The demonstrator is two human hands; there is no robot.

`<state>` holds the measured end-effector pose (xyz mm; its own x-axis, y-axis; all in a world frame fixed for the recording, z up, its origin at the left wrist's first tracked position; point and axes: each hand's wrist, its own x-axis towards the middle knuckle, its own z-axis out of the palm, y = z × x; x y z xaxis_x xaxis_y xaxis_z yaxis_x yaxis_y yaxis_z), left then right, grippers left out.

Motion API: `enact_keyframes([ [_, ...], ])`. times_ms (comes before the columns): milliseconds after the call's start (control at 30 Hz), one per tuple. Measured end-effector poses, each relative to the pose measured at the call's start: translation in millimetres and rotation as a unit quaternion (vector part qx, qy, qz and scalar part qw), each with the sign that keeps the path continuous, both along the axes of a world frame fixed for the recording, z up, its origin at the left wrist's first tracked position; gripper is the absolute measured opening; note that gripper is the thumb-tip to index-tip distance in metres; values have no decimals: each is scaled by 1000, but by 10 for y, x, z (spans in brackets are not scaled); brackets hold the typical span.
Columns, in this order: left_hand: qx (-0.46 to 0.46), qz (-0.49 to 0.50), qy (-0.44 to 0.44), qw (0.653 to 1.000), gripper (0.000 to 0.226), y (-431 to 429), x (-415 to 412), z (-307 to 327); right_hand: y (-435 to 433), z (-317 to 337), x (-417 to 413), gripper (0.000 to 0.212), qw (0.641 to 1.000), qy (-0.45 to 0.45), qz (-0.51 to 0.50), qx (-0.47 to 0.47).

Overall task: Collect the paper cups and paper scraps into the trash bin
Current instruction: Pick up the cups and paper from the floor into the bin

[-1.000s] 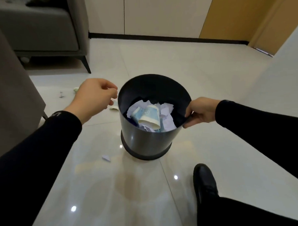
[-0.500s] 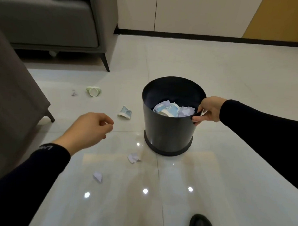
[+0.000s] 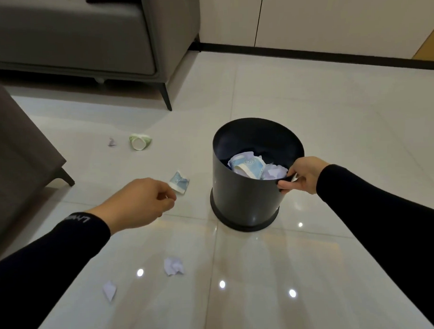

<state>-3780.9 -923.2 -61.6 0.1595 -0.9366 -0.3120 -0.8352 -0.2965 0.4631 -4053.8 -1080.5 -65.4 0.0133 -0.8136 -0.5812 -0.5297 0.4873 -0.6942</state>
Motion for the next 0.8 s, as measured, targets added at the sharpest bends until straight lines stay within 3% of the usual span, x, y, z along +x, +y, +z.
enact_keyframes([
  [133,-11,-1,14,1000,14,-184,-14,-26,-23,22,18,38,998,36,48,-20],
  [267,-19,-27,7,999,13,-337,79,-4,-35,-7,72,34,996,80,-1,-51],
  [367,-15,-55,-9,998,15,-457,204,69,3,67,213,28,955,204,-19,-213],
  [467,-33,-65,-2,997,16,-617,337,205,119,207,501,36,943,144,20,-299],
  [567,-52,-73,-12,996,13,-671,458,308,240,267,864,22,952,58,119,-275],
  [667,-45,-102,-17,994,17,-570,654,247,405,205,1207,20,942,57,198,-264],
  [800,-60,-121,-56,989,22,-360,973,-119,653,-194,1570,22,947,66,226,-217],
])
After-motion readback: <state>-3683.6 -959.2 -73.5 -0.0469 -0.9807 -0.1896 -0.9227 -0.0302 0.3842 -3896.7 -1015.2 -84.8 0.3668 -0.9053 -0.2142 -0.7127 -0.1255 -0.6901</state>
